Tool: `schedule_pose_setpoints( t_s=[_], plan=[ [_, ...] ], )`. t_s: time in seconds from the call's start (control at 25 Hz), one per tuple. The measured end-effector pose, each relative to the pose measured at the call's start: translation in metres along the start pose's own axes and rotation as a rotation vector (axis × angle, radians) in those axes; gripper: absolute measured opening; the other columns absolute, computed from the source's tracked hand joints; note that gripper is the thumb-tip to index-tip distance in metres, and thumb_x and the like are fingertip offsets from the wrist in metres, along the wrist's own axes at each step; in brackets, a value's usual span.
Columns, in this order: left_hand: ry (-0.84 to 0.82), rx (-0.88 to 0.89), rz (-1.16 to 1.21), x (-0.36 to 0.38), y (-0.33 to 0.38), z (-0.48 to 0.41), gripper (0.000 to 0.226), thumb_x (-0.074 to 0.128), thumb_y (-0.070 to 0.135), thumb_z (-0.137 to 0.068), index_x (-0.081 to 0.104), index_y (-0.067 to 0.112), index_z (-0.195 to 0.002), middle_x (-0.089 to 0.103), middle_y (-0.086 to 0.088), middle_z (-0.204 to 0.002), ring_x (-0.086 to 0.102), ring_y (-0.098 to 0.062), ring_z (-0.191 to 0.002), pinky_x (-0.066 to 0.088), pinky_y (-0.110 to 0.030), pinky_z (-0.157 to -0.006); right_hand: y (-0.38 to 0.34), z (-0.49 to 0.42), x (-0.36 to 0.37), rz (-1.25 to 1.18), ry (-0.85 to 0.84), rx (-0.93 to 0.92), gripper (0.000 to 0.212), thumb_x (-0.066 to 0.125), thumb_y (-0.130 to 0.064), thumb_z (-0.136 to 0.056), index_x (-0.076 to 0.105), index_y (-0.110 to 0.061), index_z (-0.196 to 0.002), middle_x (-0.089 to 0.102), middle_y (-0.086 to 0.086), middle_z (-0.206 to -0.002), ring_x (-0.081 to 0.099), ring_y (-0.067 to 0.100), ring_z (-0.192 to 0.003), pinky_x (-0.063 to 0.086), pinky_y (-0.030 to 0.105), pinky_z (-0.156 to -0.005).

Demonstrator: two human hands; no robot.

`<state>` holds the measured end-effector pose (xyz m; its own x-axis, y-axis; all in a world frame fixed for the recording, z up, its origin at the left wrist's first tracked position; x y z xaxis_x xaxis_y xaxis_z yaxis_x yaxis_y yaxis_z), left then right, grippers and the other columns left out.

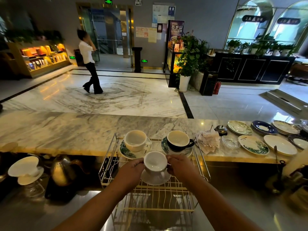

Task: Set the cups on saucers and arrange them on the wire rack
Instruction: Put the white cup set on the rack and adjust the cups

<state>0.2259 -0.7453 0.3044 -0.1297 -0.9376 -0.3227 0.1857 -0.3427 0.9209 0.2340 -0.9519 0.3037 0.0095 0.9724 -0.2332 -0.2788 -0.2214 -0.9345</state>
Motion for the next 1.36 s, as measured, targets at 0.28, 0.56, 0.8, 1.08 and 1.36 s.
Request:
schedule_pose_setpoints(
  t_s=[0.28, 0.56, 0.8, 1.08, 1.36],
  plan=[
    [-0.054, 0.018, -0.069, 0.003, 0.007, -0.018, 0.036, 0.046, 0.021, -0.104, 0.071, 0.027, -0.130, 0.069, -0.004, -0.122, 0.061, -0.025, -0.116, 0.049, -0.031, -0.082, 0.014, 0.024, 0.007, -0.132, 0.053, 0.024, 0.037, 0.056, -0.015, -0.099, 0.076, -0.041, -0.082, 0.077, 0.002, -0.094, 0.073, 0.025, -0.094, 0.062, 0.048, -0.087],
    [0.092, 0.056, -0.176, -0.010, -0.014, -0.021, 0.036, 0.057, 0.030, -0.101, 0.066, 0.028, -0.136, 0.068, 0.004, -0.123, 0.061, -0.015, -0.109, 0.049, -0.034, -0.086, 0.020, 0.027, -0.005, 0.129, 0.015, -0.067, 0.025, 0.051, -0.021, -0.103, 0.069, -0.035, -0.114, 0.076, -0.003, -0.096, 0.068, 0.001, -0.063, 0.054, 0.021, -0.055],
    [0.135, 0.077, -0.458, -0.011, -0.039, -0.015, 0.033, 0.066, 0.043, -0.091, 0.070, 0.034, -0.124, 0.069, 0.017, -0.094, 0.065, 0.000, -0.087, 0.050, -0.027, -0.068, 0.017, 0.008, -0.013, 0.345, 0.122, -0.065, 0.014, 0.059, -0.020, -0.100, 0.069, -0.029, -0.100, 0.073, -0.002, -0.081, 0.068, 0.003, -0.055, 0.055, 0.020, -0.048],
    [0.068, 0.051, -0.460, -0.007, -0.031, -0.027, 0.031, 0.071, 0.032, -0.091, 0.071, 0.029, -0.121, 0.068, 0.017, -0.090, 0.069, -0.002, -0.081, 0.060, -0.036, -0.081, 0.022, -0.012, -0.011, 0.417, 0.022, 0.038, 0.018, 0.062, -0.015, -0.099, 0.072, -0.014, -0.114, 0.074, 0.000, -0.084, 0.071, 0.003, -0.054, 0.054, 0.015, -0.049],
    [0.050, 0.033, -0.429, -0.006, -0.028, -0.030, 0.035, 0.073, 0.033, -0.090, 0.071, 0.029, -0.125, 0.076, 0.010, -0.106, 0.070, -0.002, -0.081, 0.062, -0.038, -0.082, 0.027, -0.017, -0.014, 0.418, 0.044, 0.027, 0.016, 0.062, -0.017, -0.098, 0.073, -0.018, -0.110, 0.074, -0.001, -0.083, 0.073, 0.007, -0.061, 0.062, 0.024, -0.058]
  ],
)
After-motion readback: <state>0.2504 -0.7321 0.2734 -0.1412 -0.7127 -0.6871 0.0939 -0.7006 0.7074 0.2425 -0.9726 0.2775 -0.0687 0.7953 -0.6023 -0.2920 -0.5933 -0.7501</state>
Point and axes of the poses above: each hand's wrist, its own z-axis away from the middle knuckle, its own x-axis out of the palm, y = z × x, the point moved 1 cm from there along -z, towards the middle knuckle
